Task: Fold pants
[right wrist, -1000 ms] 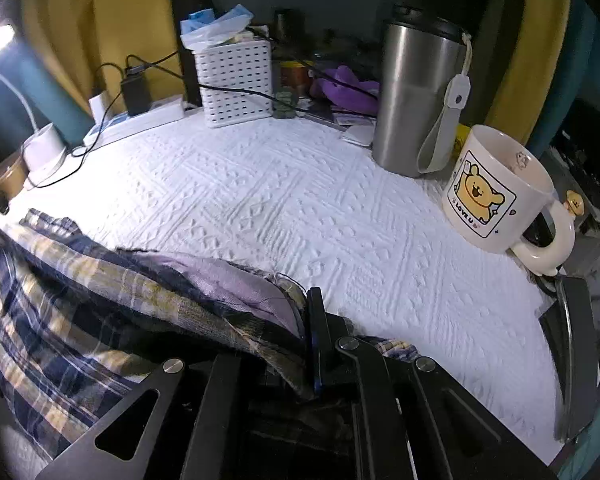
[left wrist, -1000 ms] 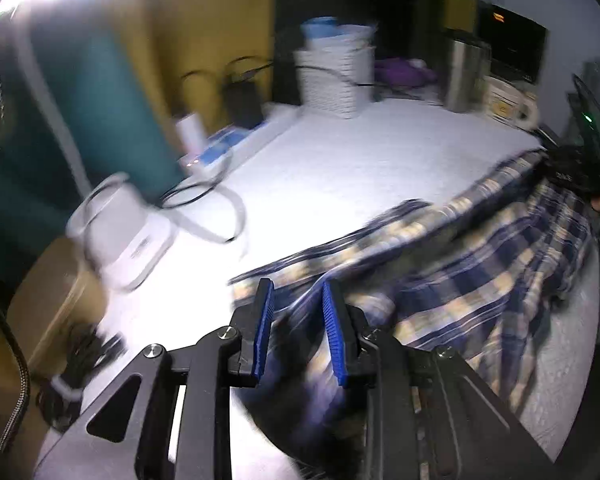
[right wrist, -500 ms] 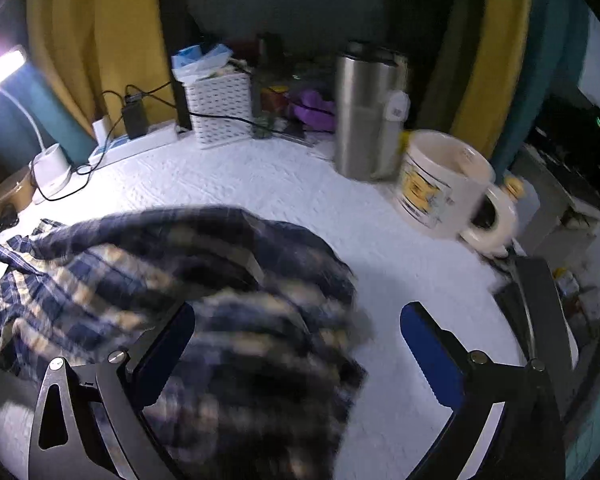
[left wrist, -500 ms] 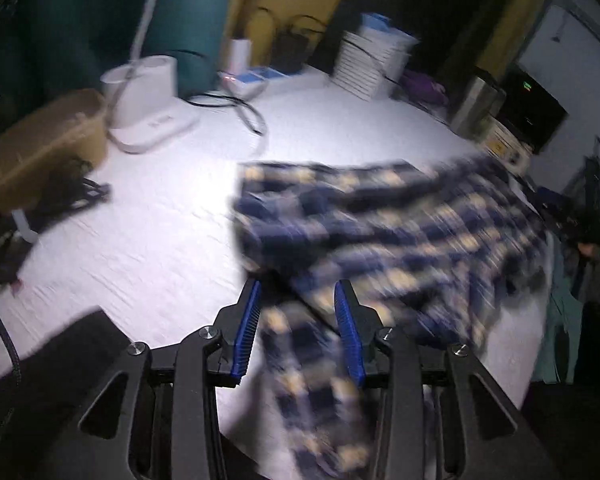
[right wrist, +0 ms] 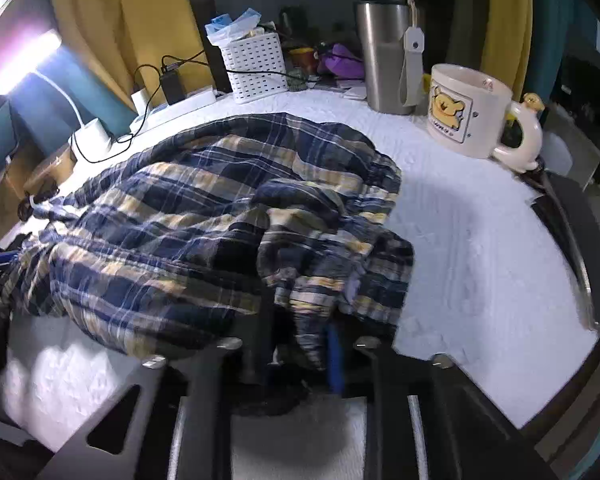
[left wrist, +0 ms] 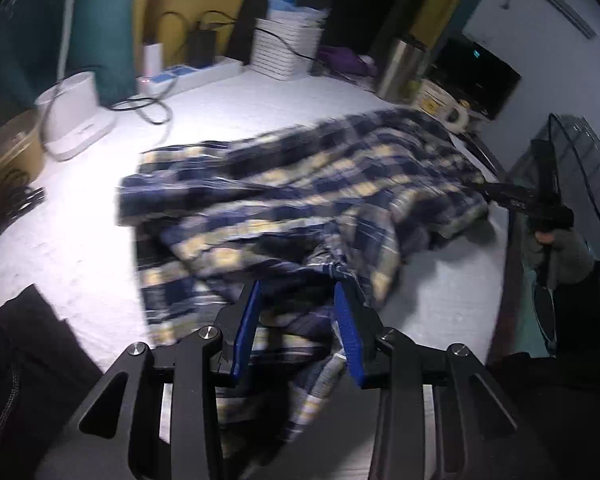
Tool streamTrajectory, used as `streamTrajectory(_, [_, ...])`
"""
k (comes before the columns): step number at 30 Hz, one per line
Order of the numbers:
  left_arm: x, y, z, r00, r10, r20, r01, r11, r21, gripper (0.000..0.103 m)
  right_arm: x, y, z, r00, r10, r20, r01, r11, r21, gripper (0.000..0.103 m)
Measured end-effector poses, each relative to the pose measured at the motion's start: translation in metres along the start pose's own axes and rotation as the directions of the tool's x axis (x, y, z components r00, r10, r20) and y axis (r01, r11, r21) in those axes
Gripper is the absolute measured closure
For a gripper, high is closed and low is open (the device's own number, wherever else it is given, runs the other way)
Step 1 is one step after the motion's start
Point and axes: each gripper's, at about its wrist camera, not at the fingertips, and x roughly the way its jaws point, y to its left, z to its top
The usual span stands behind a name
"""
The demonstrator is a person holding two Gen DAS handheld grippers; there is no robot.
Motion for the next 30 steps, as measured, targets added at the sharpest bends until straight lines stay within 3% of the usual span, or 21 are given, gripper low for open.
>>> streamTrajectory(3, [0.008, -0.013, -0.002, 0.999, 0.009, -0.035, -0.008, 0.999, 0.036, 0.065, -0.011, 0.002, -0.002, 1.0, -0.009, 0.025, 0.01, 1.0, -0.019, 0.092])
streamTrajectory(10, [-0.004, -0.022, 0.01, 0.999, -0.02, 0.04, 0.02, 1.0, 0.005, 0.065, -0.032, -0.001, -0.012, 0.998, -0.011, 0.066, 0.012, 1.0, -0.019, 0.092])
streamTrajectory(12, [0.003, -0.025, 0.014, 0.999, -0.022, 0.028, 0.022, 1.0, 0.004, 0.057, -0.037, -0.001, -0.014, 0.997, -0.007, 0.079, 0.008, 1.0, -0.017, 0.092])
streamTrajectory(16, [0.018, -0.036, 0.023, 0.999, -0.036, 0.011, 0.036, 0.999, 0.009, 0.056, -0.045, -0.004, -0.013, 0.993, 0.02, 0.115, -0.017, 1.0, -0.025, 0.092])
streamTrajectory(19, [0.011, -0.039, 0.03, 0.999, -0.027, 0.042, 0.027, 1.0, 0.0, 0.052, -0.044, -0.007, -0.008, 0.992, 0.029, 0.124, -0.025, 0.999, -0.028, 0.092])
streamTrajectory(22, [-0.007, -0.041, 0.032, 0.995, 0.0, 0.099, 0.002, 1.0, -0.013, 0.038, -0.04, -0.009, -0.004, 0.993, 0.039, 0.114, -0.035, 0.999, -0.036, 0.092])
streamTrajectory(25, [-0.012, -0.041, 0.032, 0.993, 0.024, 0.117, -0.018, 0.999, -0.045, 0.031, -0.035, -0.011, -0.003, 0.994, 0.025, 0.109, -0.022, 0.999, -0.029, 0.079])
streamTrajectory(29, [0.022, -0.044, 0.028, 0.996, 0.083, 0.04, -0.082, 0.996, -0.039, 0.032, -0.029, -0.016, 0.0, 0.993, 0.028, 0.114, -0.028, 1.0, -0.006, 0.047])
streamTrajectory(30, [0.031, -0.043, 0.026, 0.993, 0.113, 0.031, -0.112, 0.993, -0.036, 0.033, -0.029, -0.018, 0.002, 0.992, 0.038, 0.12, -0.039, 0.999, 0.003, 0.047])
